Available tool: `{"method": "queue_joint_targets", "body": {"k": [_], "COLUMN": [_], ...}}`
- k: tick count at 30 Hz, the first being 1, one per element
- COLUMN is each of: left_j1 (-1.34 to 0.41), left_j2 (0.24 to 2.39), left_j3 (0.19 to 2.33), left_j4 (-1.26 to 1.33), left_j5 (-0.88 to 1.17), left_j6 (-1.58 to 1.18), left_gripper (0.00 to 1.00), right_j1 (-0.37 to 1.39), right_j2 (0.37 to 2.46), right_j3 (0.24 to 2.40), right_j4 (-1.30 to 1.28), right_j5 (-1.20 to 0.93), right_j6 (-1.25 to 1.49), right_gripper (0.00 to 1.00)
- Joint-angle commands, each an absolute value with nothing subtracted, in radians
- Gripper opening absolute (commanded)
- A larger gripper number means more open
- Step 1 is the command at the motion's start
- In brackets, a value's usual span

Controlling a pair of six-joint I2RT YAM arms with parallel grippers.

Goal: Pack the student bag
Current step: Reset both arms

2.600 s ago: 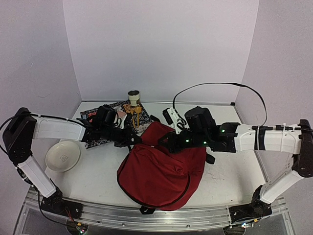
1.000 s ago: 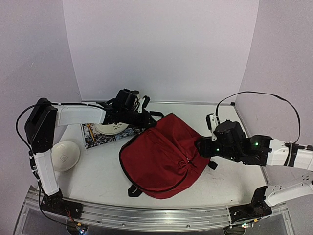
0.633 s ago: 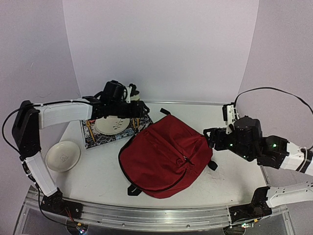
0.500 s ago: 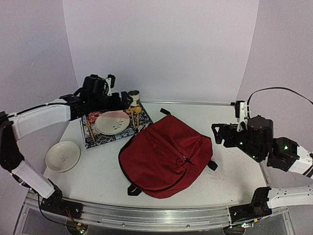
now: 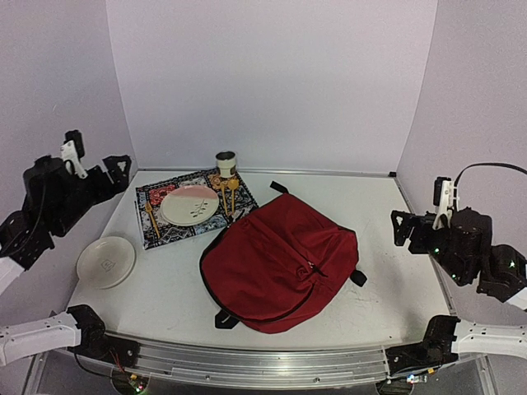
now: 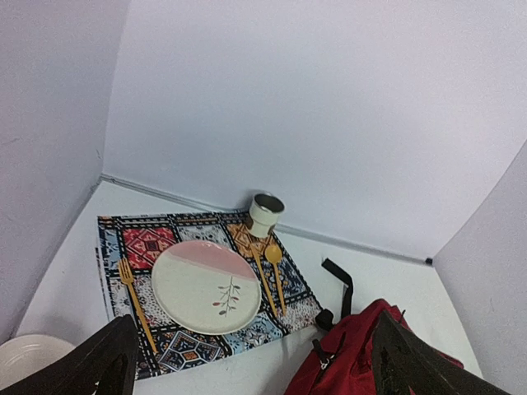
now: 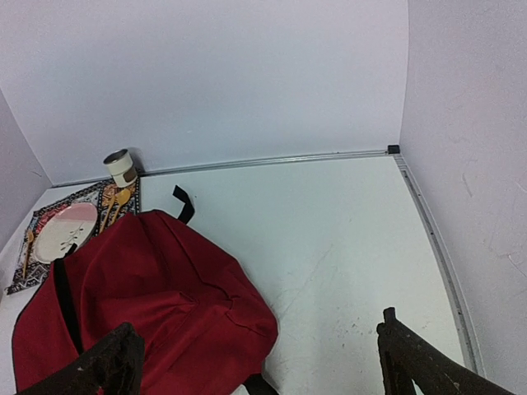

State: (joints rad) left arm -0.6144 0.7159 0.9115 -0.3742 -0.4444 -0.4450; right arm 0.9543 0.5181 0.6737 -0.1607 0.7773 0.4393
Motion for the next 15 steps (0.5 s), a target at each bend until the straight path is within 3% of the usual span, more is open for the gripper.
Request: {"method": "queue_joint_targets", "body": {"k": [1,6,15], "left_j1": [-0.615,-0.615,-0.615], "left_j2": [0.536,0.448,0.494], "left_j3": [0.820,0.776,0.779], "left_j4": [-0.416,-0.414,-0.415], "left_j5": [-0.591,-0.582,-0.569], "left_j6": [-0.417,-0.428,-0.425], "left_gripper": [0.99,0.99,0.99], "right_j1": [0.953,0.953,0.953], "right_j2": [0.376,0.413,0.503], "right_j3": [0.640,0.632,0.671], "right_j4": [-0.190,-0.190,-0.186], "right_j5": [0.848,0.854,0.847], "right_j6": [0.420,0.464,0.475], "right_gripper": [0.98,0.98,0.98]}}
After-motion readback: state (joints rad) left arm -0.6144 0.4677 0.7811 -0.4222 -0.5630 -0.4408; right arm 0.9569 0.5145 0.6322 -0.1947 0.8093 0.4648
